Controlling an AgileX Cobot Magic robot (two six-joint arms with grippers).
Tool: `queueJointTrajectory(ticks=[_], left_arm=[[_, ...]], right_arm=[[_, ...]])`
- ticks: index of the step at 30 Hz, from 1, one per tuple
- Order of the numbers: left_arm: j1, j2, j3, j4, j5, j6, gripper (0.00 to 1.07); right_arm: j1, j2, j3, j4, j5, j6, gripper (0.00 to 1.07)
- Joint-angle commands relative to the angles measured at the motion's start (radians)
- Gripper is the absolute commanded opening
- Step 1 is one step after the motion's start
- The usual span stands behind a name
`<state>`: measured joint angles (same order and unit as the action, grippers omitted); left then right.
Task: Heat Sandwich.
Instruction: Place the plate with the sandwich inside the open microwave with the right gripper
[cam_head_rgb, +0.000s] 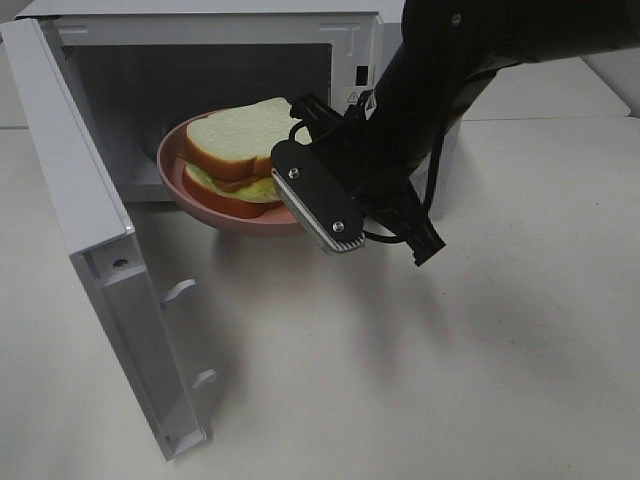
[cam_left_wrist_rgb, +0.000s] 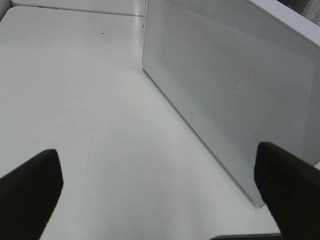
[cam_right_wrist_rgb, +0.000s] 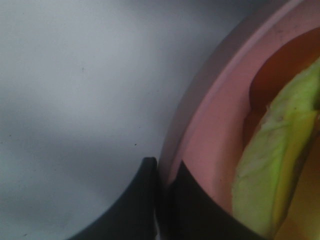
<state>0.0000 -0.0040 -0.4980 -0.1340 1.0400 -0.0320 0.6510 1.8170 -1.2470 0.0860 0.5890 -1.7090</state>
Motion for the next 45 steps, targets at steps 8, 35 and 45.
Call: queueJointTrajectory(ticks=[8, 35, 45], left_arm=[[-0.003, -0.026, 0.003, -0.004, -0.019, -0.003, 0.99], [-0.003, -0.026, 0.003, -0.004, -0.019, -0.003, 0.99], [-0.003, -0.026, 0.003, -0.004, -0.019, -0.003, 0.99]], right_arm=[[-0.001, 0.08, -0.116, 0.006, 0.02, -0.009, 0.0], [0.002, 0.332, -0.52, -0.086, 0.199, 0.182, 0.0], [0.002, 0.443, -0.697, -0.086, 0.245, 0.276, 0.0]])
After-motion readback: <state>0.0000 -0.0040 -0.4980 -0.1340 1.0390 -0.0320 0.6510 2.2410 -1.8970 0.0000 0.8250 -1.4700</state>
